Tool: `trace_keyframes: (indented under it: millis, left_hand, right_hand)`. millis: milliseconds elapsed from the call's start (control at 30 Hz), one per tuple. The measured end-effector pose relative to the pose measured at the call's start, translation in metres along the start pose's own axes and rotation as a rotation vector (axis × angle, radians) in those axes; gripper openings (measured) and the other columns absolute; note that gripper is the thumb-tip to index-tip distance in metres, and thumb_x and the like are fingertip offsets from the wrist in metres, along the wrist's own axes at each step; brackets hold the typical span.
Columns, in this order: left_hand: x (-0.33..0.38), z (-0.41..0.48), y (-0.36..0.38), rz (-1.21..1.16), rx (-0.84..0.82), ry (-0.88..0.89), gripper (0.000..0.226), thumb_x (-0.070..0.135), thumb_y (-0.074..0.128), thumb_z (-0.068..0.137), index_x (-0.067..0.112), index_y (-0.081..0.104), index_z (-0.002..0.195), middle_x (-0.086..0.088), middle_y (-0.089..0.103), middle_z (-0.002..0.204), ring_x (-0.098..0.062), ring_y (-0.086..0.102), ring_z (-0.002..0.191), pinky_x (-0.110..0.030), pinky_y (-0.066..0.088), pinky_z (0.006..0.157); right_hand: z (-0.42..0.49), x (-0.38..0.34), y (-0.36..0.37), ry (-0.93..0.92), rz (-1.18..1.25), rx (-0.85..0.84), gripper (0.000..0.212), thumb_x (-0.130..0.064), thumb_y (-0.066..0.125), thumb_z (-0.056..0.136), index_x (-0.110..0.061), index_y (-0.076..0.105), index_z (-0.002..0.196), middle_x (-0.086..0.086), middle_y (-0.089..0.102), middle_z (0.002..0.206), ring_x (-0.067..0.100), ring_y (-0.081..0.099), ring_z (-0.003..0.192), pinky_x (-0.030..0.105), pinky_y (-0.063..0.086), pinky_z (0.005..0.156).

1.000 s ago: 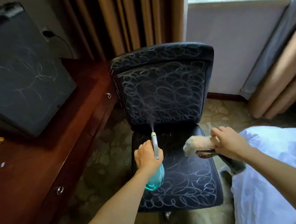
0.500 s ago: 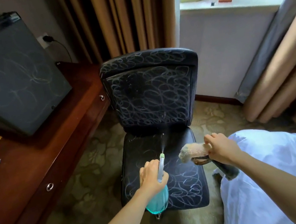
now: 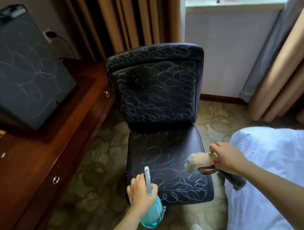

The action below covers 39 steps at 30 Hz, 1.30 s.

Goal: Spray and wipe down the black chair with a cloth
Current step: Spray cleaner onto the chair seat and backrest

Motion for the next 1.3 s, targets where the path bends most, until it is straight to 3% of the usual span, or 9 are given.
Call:
trace_keyframes:
  millis: [200, 367, 533, 833, 1000, 1300]
  left_hand:
    - [-0.017, -0.014, -0.006, 0.08, 0.038, -0.062, 0.019, 0.04, 0.053, 0.091, 0.024, 0.053, 0.1, 0.008, 0.059, 0.1, -0.012, 0.055, 0.098, -0.026, 0.036, 0.088]
    - [-0.036, -0.033, 0.0, 0.118, -0.002, -0.044, 0.023, 0.042, 0.052, 0.091, 0.025, 0.052, 0.107, 0.009, 0.058, 0.103, -0.009, 0.054, 0.099, -0.025, 0.034, 0.088]
    - [-0.055, -0.064, 0.027, 0.08, -0.096, -0.048, 0.029, 0.041, 0.051, 0.09, 0.027, 0.051, 0.115, 0.011, 0.054, 0.105, -0.007, 0.05, 0.1, -0.025, 0.037, 0.091]
    - [-0.084, -0.124, 0.06, 0.182, -0.256, -0.132, 0.022, 0.039, 0.049, 0.092, 0.024, 0.054, 0.108, 0.008, 0.062, 0.11, -0.011, 0.057, 0.103, -0.022, 0.038, 0.091]
    - [-0.094, -0.142, 0.065, 0.281, -0.346, -0.009, 0.028, 0.039, 0.047, 0.089, 0.023, 0.051, 0.112, 0.006, 0.056, 0.112, -0.014, 0.052, 0.109, -0.026, 0.034, 0.093]
    - [-0.095, -0.165, 0.075, 0.255, -0.367, -0.063, 0.028, 0.039, 0.051, 0.092, 0.024, 0.052, 0.116, 0.007, 0.058, 0.116, -0.01, 0.052, 0.109, -0.022, 0.033, 0.097]
  right_hand:
    - [-0.006, -0.025, 0.007, -0.034, 0.018, -0.025, 0.026, -0.026, 0.058, 0.083, -0.017, 0.046, 0.104, 0.0, 0.051, 0.108, 0.022, 0.045, 0.101, 0.034, 0.044, 0.071]
    - [-0.01, -0.033, 0.009, -0.064, 0.015, -0.022, 0.026, -0.026, 0.058, 0.083, -0.018, 0.045, 0.104, 0.001, 0.052, 0.107, 0.021, 0.045, 0.098, 0.032, 0.045, 0.072]
    - [-0.021, -0.042, 0.02, -0.083, -0.008, -0.035, 0.025, -0.024, 0.058, 0.085, -0.017, 0.046, 0.105, 0.0, 0.051, 0.106, 0.02, 0.045, 0.097, 0.027, 0.033, 0.063]
    - [-0.051, -0.055, 0.058, -0.092, 0.012, -0.082, 0.026, -0.024, 0.059, 0.084, -0.019, 0.046, 0.105, 0.0, 0.053, 0.105, 0.019, 0.046, 0.095, 0.028, 0.036, 0.065]
    - [-0.066, -0.06, 0.072, -0.102, -0.003, -0.082, 0.029, -0.026, 0.059, 0.084, -0.02, 0.047, 0.109, -0.001, 0.053, 0.111, 0.019, 0.047, 0.101, 0.026, 0.033, 0.066]
    - [-0.094, -0.062, 0.098, -0.075, 0.033, -0.107, 0.038, -0.029, 0.06, 0.085, -0.02, 0.047, 0.119, -0.001, 0.052, 0.115, 0.016, 0.044, 0.099, 0.024, 0.033, 0.068]
Point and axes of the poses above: each hand's wrist, its own z-axis towards the middle knuckle, its own y-axis out of the palm, x = y × z, the point moved 5 cm from there along z, towards the middle knuckle
